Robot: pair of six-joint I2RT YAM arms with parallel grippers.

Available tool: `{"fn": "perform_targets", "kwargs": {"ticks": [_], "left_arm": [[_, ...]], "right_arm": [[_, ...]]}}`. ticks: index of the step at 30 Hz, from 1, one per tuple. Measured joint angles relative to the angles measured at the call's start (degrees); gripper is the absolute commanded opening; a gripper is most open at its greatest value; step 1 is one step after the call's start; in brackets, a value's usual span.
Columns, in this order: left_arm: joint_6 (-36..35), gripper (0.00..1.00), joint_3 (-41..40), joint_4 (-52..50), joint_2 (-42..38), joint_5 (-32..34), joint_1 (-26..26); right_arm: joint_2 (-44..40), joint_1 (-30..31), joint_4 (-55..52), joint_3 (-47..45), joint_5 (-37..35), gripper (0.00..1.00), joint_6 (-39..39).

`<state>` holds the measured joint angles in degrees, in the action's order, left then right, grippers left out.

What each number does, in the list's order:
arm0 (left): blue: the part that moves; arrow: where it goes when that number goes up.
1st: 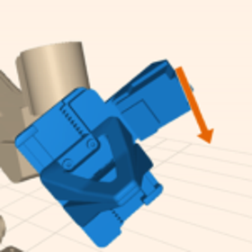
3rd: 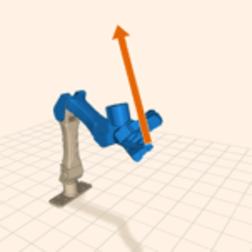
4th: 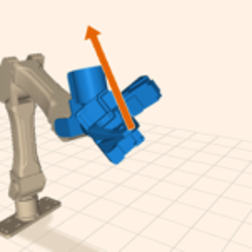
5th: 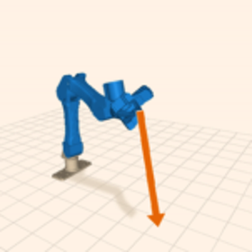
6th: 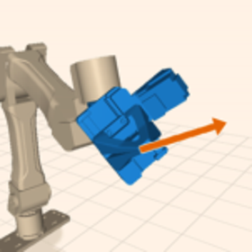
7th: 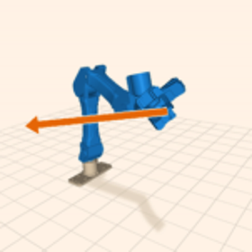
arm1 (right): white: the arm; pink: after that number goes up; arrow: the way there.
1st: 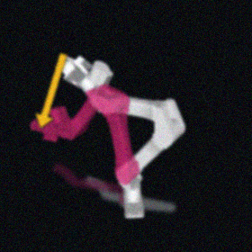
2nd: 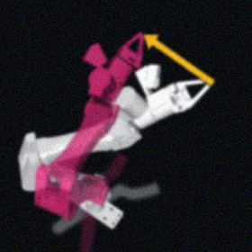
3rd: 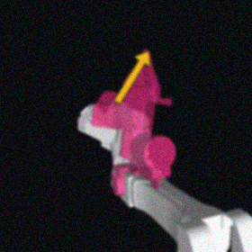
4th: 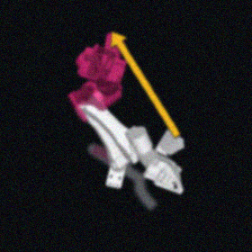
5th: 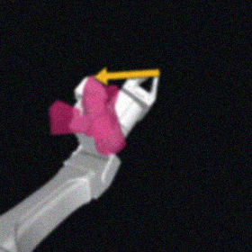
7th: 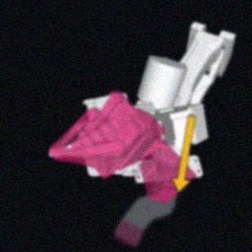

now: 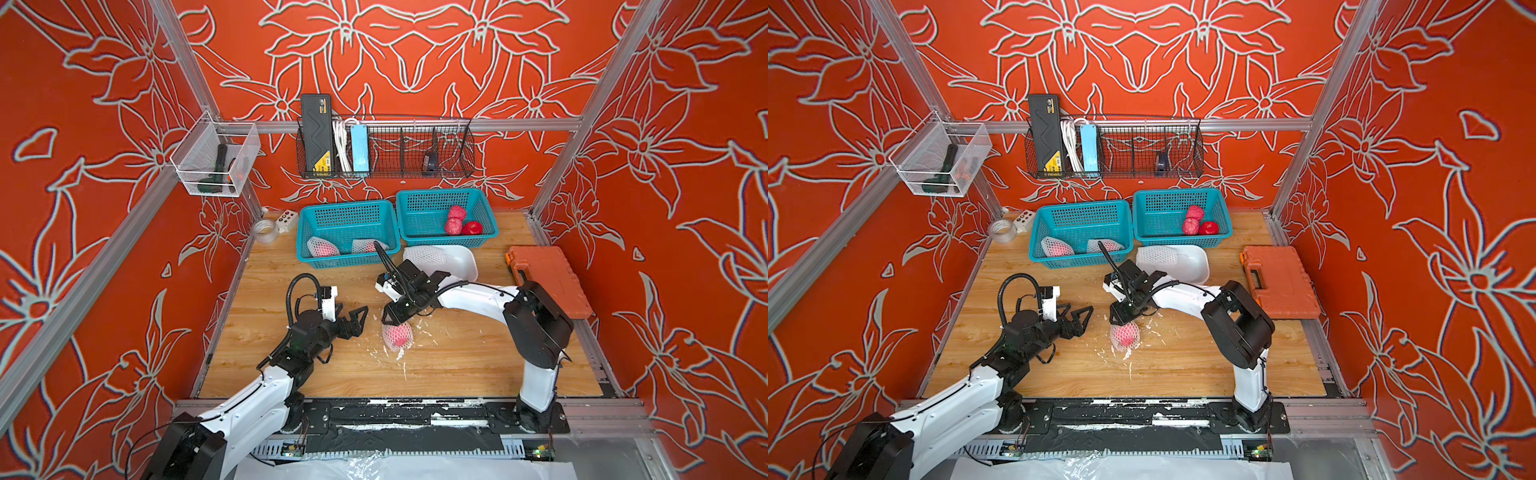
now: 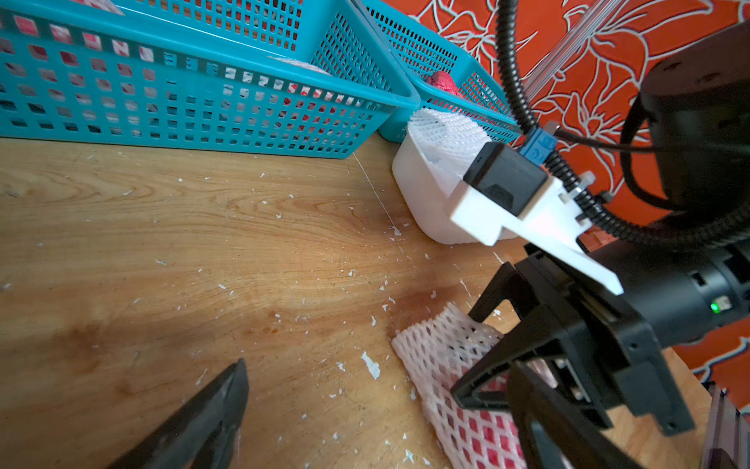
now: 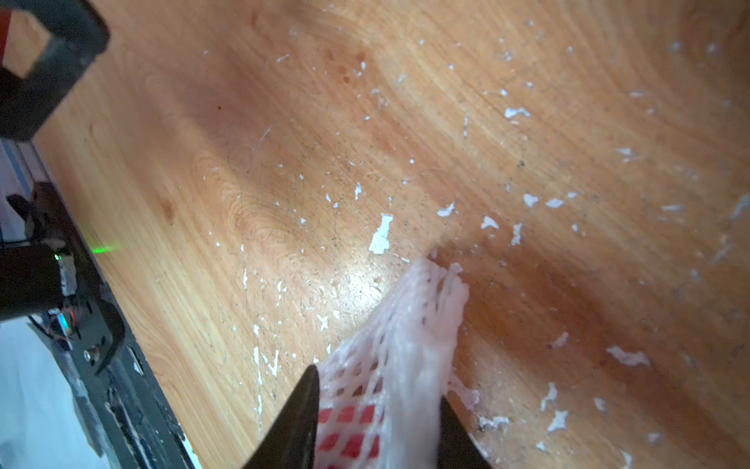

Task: Remove foam nets from apples
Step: Remove the foam net from the apple.

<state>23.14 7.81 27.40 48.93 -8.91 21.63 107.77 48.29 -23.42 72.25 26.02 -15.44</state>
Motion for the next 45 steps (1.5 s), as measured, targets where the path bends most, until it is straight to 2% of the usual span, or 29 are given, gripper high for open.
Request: {"fn": "perform_targets", "kwargs": {"ticks": [5,13,19,27,36,45], "left_arm": [[-0.57,0.97,0.00,0.02,0.20,0.04,0.00],[-1.14,0.97,0.02,0.02,1.20,0.22,0.00],[-1.46,0.98,0.13,0.15,2.03,0.35,0.00],[-2.40,0.97,0.76,1.22,4.52,0.83,0.00],[-2.71,0.98,1.73,2.25,7.26,0.81,0.00],[-2.75,0.98,5.22,2.60,7.26,0.79,0.00]], "right_arm": [[-0.15,0.00,0.37,0.00,1.44,0.12,0.61],[-4.31,0.00,3.78,-0.87,2.58,0.00,2.25],[-9.44,-0.02,15.87,-9.25,2.49,0.00,4.28],[-10.93,-0.02,40.50,-26.05,1.07,0.00,5.22],[-14.10,-0.02,48.28,-27.87,0.15,0.00,6.38],[-22.40,-0.83,43.89,-24.83,-1.57,0.00,6.97]]}}
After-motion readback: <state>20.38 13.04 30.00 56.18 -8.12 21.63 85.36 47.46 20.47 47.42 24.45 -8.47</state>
